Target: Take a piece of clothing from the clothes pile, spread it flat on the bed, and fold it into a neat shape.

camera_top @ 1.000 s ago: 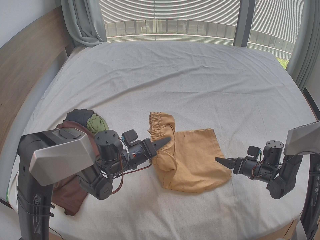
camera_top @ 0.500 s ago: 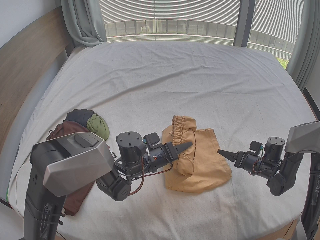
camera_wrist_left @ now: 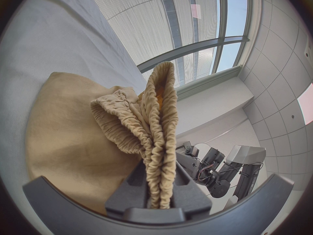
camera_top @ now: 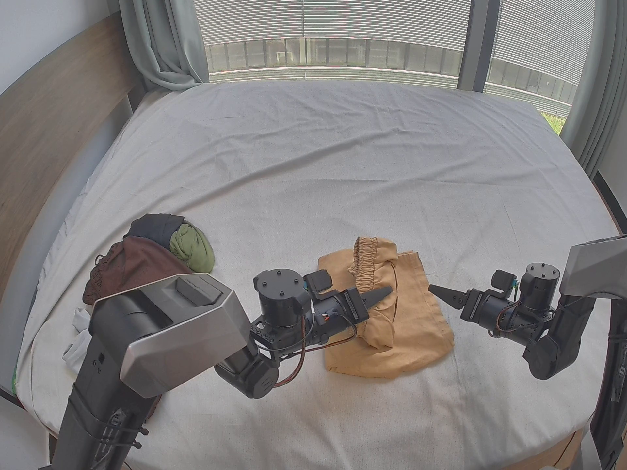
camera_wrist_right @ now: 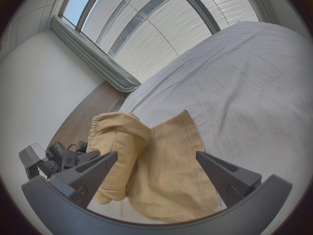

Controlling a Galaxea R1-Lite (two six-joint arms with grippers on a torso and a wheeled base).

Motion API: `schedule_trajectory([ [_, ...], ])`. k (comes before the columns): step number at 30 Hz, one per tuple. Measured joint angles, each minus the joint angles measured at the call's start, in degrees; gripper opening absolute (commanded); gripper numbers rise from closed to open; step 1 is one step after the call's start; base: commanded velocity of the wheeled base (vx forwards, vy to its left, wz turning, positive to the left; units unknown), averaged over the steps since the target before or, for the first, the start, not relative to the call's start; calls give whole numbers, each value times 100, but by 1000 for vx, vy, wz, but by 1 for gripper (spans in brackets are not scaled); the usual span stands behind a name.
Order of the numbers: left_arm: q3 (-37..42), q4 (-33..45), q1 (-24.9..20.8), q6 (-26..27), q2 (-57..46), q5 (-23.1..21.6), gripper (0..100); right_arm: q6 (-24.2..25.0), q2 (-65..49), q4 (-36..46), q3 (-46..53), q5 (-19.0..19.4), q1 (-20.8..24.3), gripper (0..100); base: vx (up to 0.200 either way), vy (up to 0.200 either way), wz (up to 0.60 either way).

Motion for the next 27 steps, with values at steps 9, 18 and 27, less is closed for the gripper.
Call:
schedule_trajectory([
  [9,-137,-6,46,48,116,38,100,33,-99,-2,20,0,16,100,0,0,0],
  [18,-71,-102,166,63,180,315,100,28,-116,-2,30,0,22,100,0,0,0],
  [27,585,-334,485,411,-63,243,100,13,-123,-2,78,-2,68,100,0,0,0],
])
